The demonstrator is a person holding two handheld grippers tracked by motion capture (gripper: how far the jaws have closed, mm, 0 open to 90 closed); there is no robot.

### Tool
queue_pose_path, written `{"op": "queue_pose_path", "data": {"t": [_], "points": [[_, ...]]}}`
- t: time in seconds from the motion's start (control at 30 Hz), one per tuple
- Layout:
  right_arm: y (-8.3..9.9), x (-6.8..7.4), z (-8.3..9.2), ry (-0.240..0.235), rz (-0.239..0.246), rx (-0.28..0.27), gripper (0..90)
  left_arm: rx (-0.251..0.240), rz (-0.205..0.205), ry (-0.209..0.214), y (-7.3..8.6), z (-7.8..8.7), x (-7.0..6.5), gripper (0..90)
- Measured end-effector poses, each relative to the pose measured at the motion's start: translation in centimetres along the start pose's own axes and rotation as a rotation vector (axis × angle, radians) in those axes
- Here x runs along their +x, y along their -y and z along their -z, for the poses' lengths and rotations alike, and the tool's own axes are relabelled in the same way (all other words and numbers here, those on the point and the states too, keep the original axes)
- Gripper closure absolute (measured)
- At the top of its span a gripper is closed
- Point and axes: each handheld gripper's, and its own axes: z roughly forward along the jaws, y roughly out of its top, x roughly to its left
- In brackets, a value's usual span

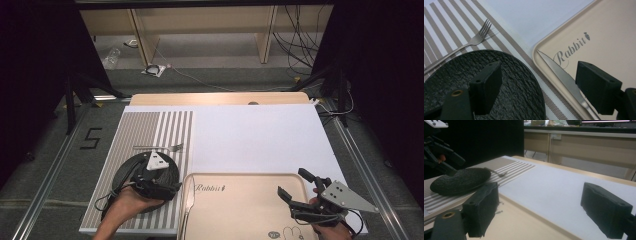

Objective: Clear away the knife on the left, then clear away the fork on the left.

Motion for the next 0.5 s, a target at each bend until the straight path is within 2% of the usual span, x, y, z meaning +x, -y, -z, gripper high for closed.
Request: {"op": "queue_pose_path", "data": {"t": [0.5], "points": [[0.0,-0.1,0.0,0.003,-0.001,-0.001,15.8,-0.006,0.026,-0.049,0.1,0.0,2.2,21.0]]}}
